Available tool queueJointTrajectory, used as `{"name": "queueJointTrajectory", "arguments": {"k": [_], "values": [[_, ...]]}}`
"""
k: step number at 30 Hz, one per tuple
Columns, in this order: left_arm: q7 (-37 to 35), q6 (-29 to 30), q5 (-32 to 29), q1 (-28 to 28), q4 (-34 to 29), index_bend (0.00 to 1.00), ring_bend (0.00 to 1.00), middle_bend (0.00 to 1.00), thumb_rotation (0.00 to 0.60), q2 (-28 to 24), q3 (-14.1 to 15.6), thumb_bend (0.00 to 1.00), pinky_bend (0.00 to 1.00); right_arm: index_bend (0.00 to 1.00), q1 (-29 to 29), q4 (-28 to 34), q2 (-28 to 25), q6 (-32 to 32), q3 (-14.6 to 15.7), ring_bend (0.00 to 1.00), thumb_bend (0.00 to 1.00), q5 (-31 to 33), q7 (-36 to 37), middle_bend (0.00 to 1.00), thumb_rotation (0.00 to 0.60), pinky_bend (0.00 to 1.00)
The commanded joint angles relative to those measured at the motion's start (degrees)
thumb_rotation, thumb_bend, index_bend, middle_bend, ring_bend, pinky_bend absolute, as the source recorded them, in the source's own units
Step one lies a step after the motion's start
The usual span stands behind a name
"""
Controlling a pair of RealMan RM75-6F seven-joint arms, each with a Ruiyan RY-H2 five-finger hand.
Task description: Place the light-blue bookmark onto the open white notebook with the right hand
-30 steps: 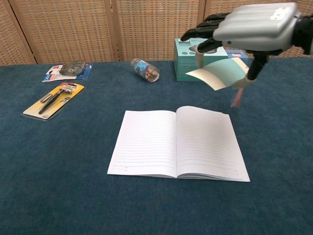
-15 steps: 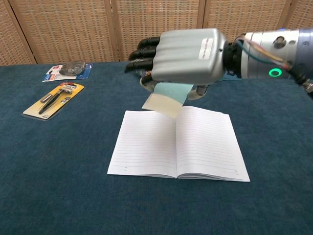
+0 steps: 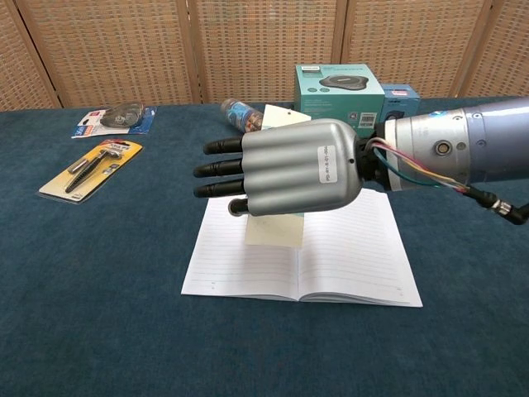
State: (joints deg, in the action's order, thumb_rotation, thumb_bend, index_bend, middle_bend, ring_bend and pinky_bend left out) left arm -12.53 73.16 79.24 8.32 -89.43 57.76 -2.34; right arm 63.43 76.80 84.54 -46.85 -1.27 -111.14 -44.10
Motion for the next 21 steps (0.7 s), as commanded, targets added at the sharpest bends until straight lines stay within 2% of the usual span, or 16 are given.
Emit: {"name": "queueJointTrajectory", "arguments": {"k": [1, 11, 21], "values": [[-0.06, -0.03, 0.01, 0.03, 0.04, 0.0, 0.0, 0.0, 0.6, 0.01, 0.0, 0.0, 0.0, 0.69, 0.64, -0.76, 1.35, 1.57, 0.02, 0.0, 0.26, -0.13, -1.62, 0.08, 0.6, 0.11], [-0.74, -0.14, 0.49, 0.11, 0.14, 0.0, 0.0, 0.0, 0.6, -0.18, 0.17, 0.0, 0.0, 0.69, 0.48, -3.77, 5.35, 3.2, 1.76, 0.0, 0.26, -1.07, -4.9, 0.08, 0.6, 0.12], [-0.97, -0.54, 0.69, 0.34, 0.23, 0.0, 0.0, 0.0, 0.6, -0.22, 0.29, 0.0, 0.0, 0.69, 0.21, -4.09, 5.44, 2.68, 2.44, 0.0, 0.26, -1.3, -4.9, 0.08, 0.6, 0.12]]}}
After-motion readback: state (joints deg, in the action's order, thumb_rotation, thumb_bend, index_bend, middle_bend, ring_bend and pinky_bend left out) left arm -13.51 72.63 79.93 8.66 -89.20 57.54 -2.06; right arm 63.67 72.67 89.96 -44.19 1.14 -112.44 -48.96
